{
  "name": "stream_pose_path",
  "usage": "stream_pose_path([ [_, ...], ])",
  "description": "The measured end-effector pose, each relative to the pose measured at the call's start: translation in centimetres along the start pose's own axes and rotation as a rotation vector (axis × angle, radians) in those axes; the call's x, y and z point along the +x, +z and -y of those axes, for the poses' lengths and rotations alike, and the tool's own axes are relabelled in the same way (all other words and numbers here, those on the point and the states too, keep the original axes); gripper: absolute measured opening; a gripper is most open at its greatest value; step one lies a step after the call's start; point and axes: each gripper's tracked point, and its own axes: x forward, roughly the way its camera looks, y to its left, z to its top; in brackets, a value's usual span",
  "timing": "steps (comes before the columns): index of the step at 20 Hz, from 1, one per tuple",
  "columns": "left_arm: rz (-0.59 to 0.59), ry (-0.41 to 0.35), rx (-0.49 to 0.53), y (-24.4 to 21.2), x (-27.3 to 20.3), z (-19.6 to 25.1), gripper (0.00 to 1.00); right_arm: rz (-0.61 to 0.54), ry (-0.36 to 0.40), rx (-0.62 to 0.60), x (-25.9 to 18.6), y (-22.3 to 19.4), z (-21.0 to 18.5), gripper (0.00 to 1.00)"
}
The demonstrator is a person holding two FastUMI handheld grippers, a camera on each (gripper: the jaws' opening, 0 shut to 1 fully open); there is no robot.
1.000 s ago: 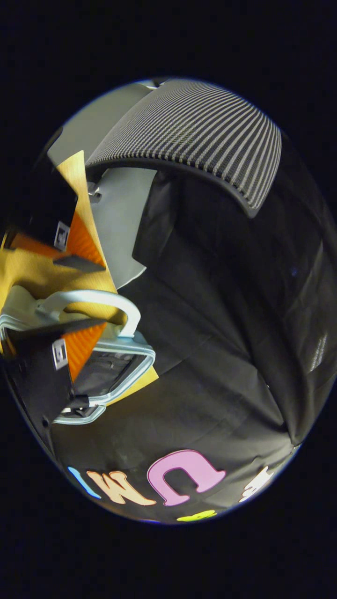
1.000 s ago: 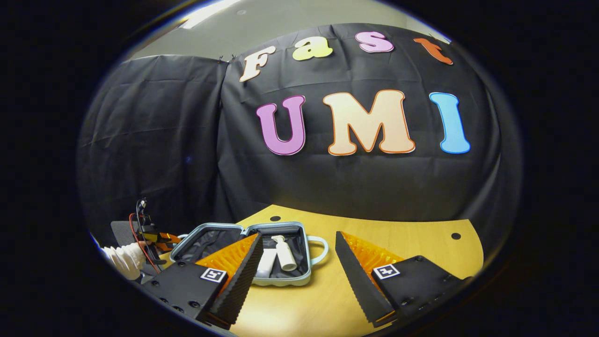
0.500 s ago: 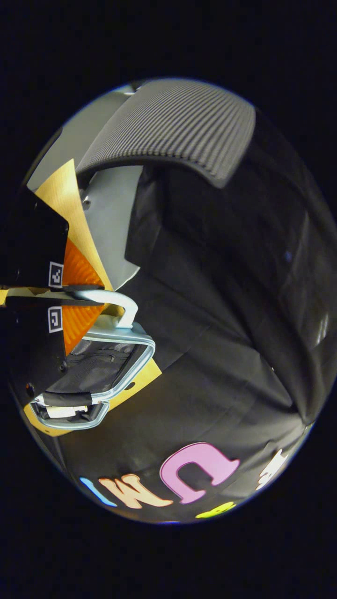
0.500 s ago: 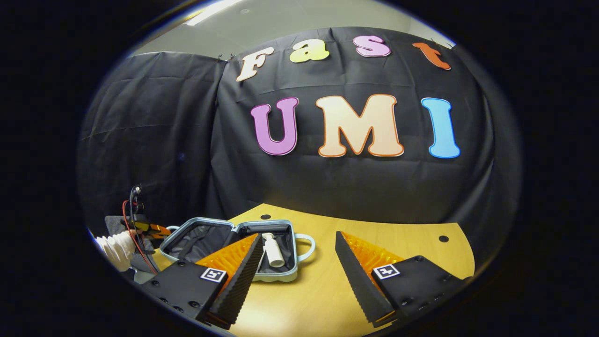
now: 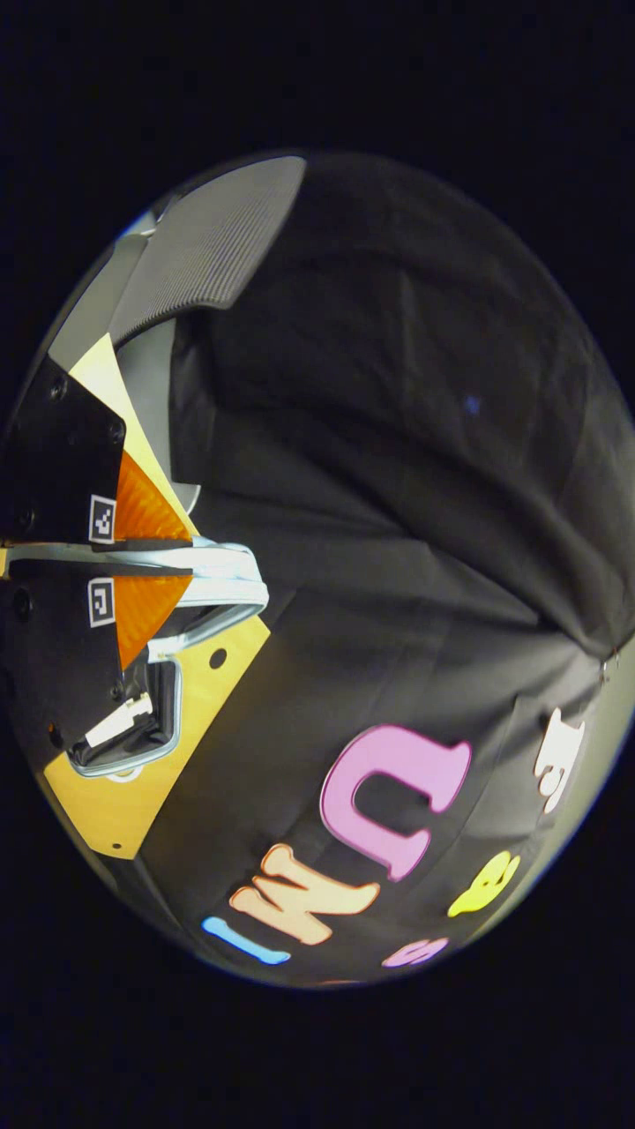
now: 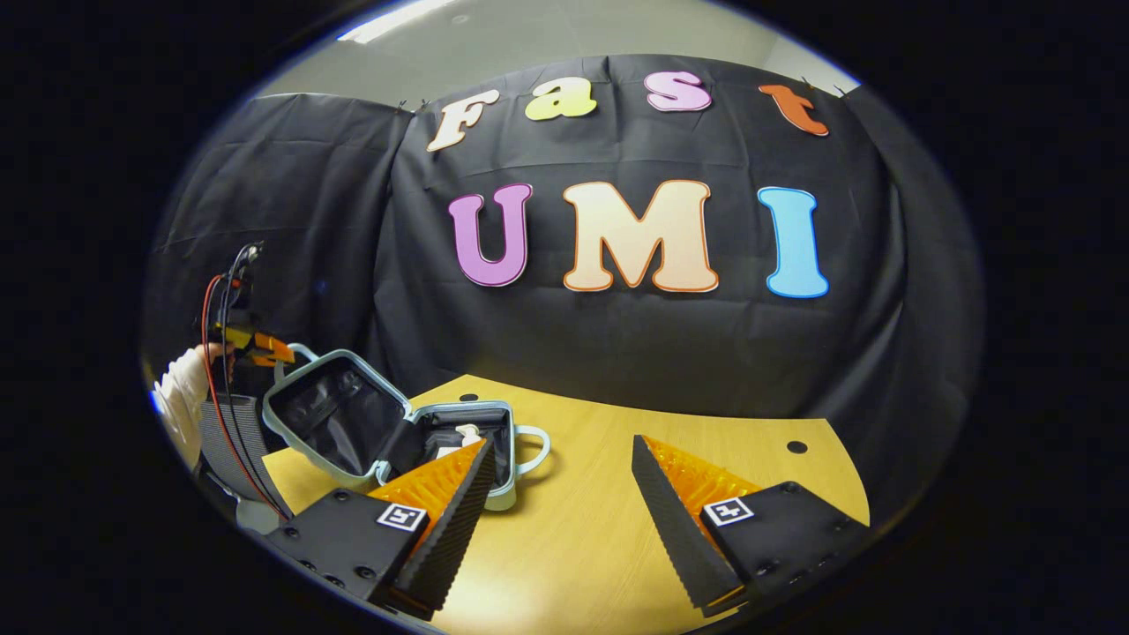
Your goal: First open the suitcase, pack the skin care products into it, and then close the suitcase.
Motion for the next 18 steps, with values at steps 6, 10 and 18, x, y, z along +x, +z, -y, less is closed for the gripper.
stream_pose_path([
  [6, 0.044, -0.153, 0.075, 1.1, -2.3, 12.8, 0.0, 0.035, -0.022, 0.039, -0.6, 0.8, 2.9, 0.98],
  [10, 0.021, -0.284, 0.077, -1.3, -2.9, 21.9, 0.0, 0.05, -0.044, 0.064, -1.8, 0.7, 5.1, 0.98],
  [18, -0.104, -0.433, 0.1, -11.3, -0.4, 33.5, 0.0, 0.058, -0.084, 0.104, -2.9, 0.4, 9.5, 0.98],
])
